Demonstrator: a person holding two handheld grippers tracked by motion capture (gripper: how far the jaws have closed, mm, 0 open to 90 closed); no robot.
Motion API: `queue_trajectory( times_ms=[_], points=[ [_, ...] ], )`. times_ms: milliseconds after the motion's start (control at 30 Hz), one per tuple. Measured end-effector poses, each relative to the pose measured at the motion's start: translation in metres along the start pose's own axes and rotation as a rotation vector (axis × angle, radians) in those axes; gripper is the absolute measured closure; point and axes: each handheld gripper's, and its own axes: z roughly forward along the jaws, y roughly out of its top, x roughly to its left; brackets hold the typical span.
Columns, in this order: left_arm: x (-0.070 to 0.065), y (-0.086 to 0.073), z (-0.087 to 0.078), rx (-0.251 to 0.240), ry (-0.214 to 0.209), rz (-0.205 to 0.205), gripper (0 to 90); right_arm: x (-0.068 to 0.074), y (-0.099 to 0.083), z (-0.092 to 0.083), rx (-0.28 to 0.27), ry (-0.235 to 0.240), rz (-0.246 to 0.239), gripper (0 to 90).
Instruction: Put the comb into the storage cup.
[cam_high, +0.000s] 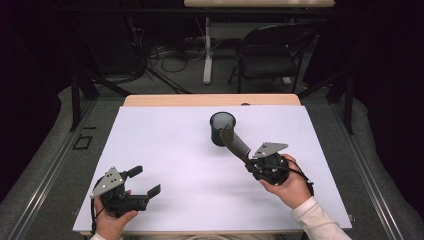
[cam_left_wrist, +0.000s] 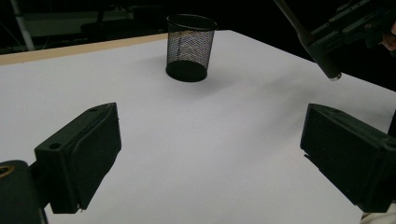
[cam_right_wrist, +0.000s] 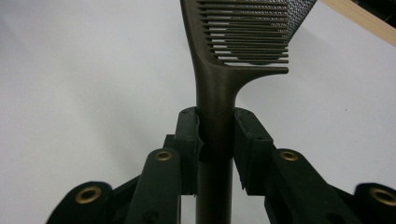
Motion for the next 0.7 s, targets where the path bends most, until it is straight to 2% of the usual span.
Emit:
queue_trajectory(
  times_ms=[533,700],
  points=[
    [-0.001,0.0,0.0,0.001,0.008,0.005,5.4,0.014,0.005,0.001,-0.106,0.007,-0.025,72.8],
    [-0.001,0.0,0.0,0.003,0.008,0.005,5.4,0.021,0.009,0.002,-0.147,-0.006,-0.041,72.8]
  ],
)
